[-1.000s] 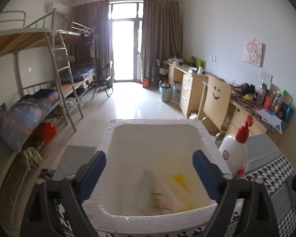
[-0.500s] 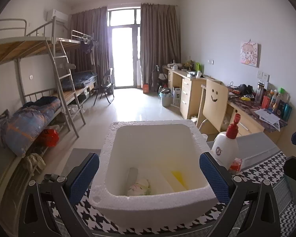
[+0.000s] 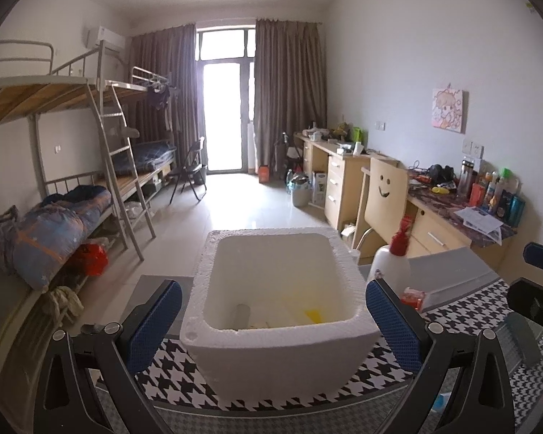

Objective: Organize soft objects
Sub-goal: 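Bring both open tools back from the box to the table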

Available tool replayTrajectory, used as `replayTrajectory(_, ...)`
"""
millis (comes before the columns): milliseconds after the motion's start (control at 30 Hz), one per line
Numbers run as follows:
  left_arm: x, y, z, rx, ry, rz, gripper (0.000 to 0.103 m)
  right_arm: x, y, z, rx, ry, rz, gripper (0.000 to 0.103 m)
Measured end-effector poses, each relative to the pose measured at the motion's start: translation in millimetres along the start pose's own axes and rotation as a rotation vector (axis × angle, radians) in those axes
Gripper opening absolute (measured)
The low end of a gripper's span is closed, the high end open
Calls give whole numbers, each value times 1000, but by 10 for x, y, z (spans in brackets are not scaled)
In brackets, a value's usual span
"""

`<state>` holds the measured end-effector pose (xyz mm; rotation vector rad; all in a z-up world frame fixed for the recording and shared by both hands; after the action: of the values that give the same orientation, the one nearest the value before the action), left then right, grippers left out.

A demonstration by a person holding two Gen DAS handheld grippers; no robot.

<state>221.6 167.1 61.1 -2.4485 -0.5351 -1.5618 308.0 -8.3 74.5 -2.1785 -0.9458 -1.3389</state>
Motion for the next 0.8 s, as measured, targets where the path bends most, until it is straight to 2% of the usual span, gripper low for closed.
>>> replayTrajectory(367,-37,145,-350,-36,58,12,102,-62,-20,-294,-8,39,3,89)
replayTrajectory(533,-78,161,-426,-37,65,9,102,-104,-2,-413,-13,54,6,89)
replayTrajectory(700,-150,200,-457,9,58,4,102,-171,29,-484,-17,58,9,89)
replayTrajectory(800,-183,227,-530,-8,64,1,102,-205,51,-534,-20,65,15,89)
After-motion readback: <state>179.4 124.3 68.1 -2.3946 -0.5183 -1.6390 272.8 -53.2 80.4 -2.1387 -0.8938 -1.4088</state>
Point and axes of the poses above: each gripper's, at about its wrist camera, not at the fingertips, and z roughly the way its jaws point, y to its right, x to its top, the point moved 3 cm from there along z, roughly the way its jaws point, and after that the axes turned 2 degrees about -z, right-handed, at the moved point
